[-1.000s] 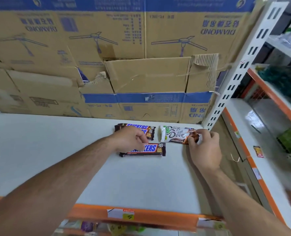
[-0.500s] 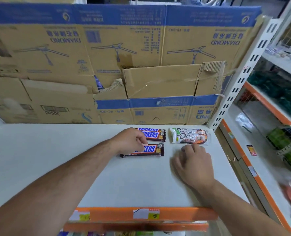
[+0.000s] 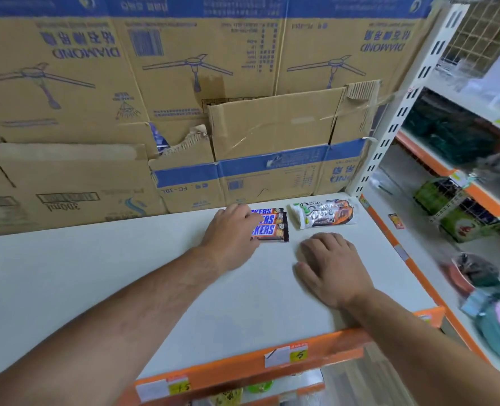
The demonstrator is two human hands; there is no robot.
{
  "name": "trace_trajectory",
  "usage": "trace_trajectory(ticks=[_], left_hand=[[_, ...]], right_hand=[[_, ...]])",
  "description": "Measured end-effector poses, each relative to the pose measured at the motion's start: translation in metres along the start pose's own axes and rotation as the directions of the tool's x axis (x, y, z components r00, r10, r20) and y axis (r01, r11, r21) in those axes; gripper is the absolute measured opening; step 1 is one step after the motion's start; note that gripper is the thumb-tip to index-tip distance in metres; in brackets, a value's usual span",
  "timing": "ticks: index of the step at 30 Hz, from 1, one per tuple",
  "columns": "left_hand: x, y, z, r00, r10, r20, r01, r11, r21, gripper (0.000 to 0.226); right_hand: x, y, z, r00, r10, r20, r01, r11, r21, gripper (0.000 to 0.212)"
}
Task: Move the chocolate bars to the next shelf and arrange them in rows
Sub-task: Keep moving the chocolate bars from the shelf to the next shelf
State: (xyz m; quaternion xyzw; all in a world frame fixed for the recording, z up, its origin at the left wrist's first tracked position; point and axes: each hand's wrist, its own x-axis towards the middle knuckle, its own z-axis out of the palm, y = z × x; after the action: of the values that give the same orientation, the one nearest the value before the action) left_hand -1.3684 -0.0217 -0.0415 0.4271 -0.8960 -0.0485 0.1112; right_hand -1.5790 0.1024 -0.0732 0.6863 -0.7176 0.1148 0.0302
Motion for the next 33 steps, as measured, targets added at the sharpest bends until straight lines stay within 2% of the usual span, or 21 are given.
trace_trajectory(ticks=[3, 10, 16, 22, 25, 28, 30, 33], left_hand=[[-0.003, -0.004, 0.003, 1.0, 0.013, -0.002, -0.013, 0.999, 0.052, 0.037], [0.002, -0.001, 0.004, 0.999, -0.018, -0.047, 0.018, 1.0, 0.002, 0.029], [0.006, 0.005, -0.001, 0.995, -0.098, -0.019, 0.097, 0.994, -0.048, 0.029], [0.002, 0.008, -0.002, 0.991, -0.131, 0.02, 0.131, 0.991, -0.021, 0.04], [-0.014, 0.015, -0.005, 0.974, -0.221, -0.048, 0.22, 0.975, -0.027, 0.054], [-0.043, 0.021, -0.007, 0.945, -0.314, -0.085, 0.314, 0.949, -0.024, 0.05], [-0.064, 0.022, -0.011, 0.923, -0.383, -0.041, 0.382, 0.924, -0.034, 0.046], [-0.093, 0.023, -0.02, 0.865, -0.492, 0.098, 0.499, 0.865, -0.053, 0.048]], right_hand=[[0.001, -0.001, -0.001, 1.0, 0.004, 0.015, -0.004, 1.0, -0.002, 0.043], [0.001, 0.001, -0.002, 1.0, 0.006, 0.025, -0.007, 1.0, 0.006, 0.042], [0.001, 0.003, -0.001, 1.0, -0.007, 0.014, 0.007, 1.0, 0.013, 0.041], [0.0, 0.004, 0.001, 1.0, -0.018, -0.024, 0.019, 0.999, 0.027, 0.035], [-0.001, 0.004, 0.0, 0.999, -0.03, -0.026, 0.031, 0.999, 0.025, 0.034], [-0.001, 0.003, -0.003, 0.999, -0.041, -0.015, 0.042, 0.999, 0.022, 0.034], [-0.002, 0.003, -0.004, 0.999, -0.046, 0.0, 0.046, 0.999, 0.021, 0.035], [-0.003, 0.001, -0.002, 0.998, -0.062, 0.004, 0.061, 0.998, 0.031, 0.036]])
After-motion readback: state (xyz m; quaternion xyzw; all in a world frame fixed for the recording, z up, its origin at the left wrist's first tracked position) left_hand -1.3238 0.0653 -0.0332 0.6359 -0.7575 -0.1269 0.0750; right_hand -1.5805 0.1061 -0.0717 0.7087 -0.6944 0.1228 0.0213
